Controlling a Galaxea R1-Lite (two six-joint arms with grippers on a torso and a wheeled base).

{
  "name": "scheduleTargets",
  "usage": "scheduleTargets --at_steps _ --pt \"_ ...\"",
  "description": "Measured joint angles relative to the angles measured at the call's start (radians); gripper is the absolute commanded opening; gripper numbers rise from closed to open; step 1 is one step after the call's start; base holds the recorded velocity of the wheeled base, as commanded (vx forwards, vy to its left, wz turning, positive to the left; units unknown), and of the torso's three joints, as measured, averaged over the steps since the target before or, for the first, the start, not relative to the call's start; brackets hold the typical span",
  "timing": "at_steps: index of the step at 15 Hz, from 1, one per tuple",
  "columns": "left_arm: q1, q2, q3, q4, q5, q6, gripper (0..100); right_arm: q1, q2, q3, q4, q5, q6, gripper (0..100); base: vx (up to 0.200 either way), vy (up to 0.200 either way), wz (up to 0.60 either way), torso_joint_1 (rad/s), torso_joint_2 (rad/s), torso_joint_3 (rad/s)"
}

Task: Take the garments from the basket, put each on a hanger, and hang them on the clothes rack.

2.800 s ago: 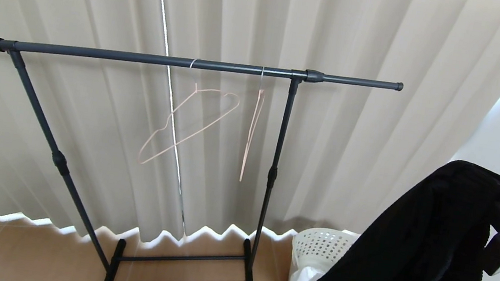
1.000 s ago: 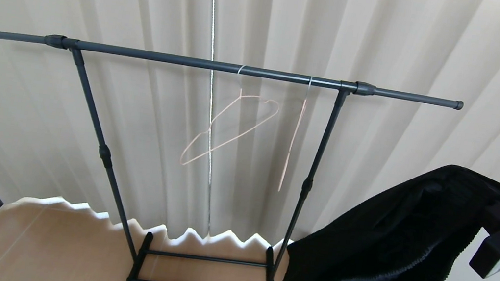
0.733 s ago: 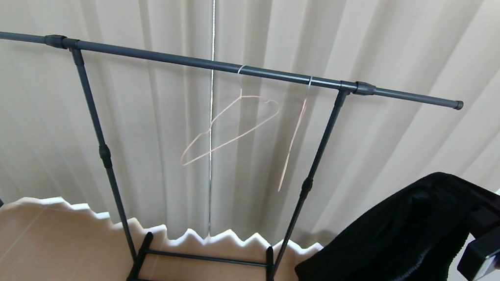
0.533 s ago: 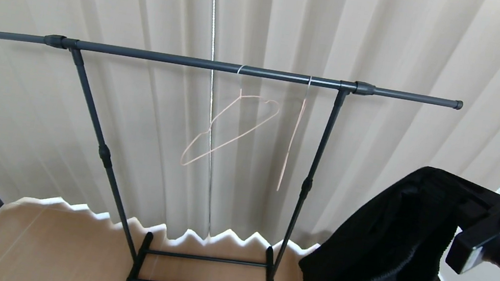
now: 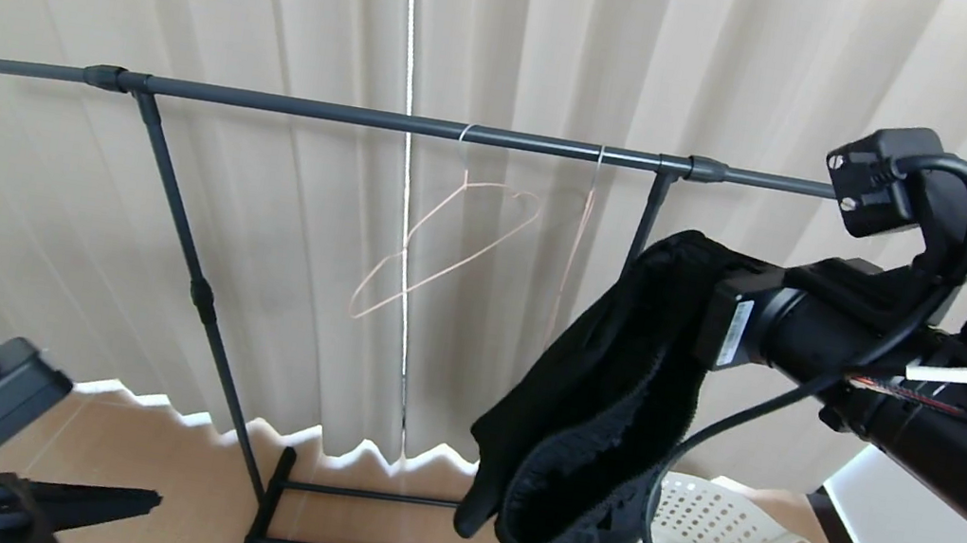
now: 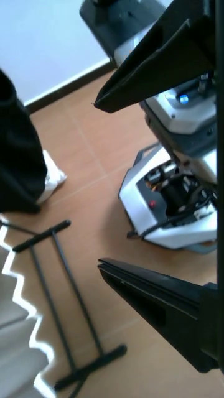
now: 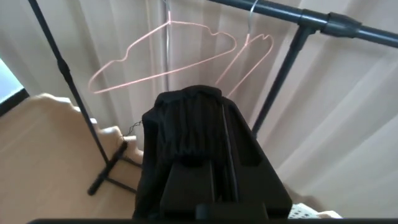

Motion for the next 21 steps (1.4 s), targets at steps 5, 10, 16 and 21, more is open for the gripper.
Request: scheduleTargets --at_steps 5,10,16,21 --pt "-0.155 0.381 -0.215 -0.097 0.013 -0.198 100 0.052 0.108 -0.119 0.03 -0.031 0.171 0 0.0 0.0 0.0 0.0 0.0 0.0" --pt "-0.269 0.687 -0.527 -0.11 0.071 -0.492 100 0.08 0.161 -0.153 0.023 -0.081 0.207 0 0.0 0.0 0.0 0.0 0.0 0.0" --pt "-0.289 0.867 -0.691 -0.096 0.221 -0.644 100 0.083 0.162 -0.16 0.022 -0.107 0.206 0 0.0 0.0 0.0 0.0 0.0 0.0" --pt "-0.285 0.909 -0.652 -0.025 0.334 -0.646 100 0.058 0.15 -0.179 0.023 -0.115 0.206 0 0.0 0.0 0.0 0.0 0.0 0.0"
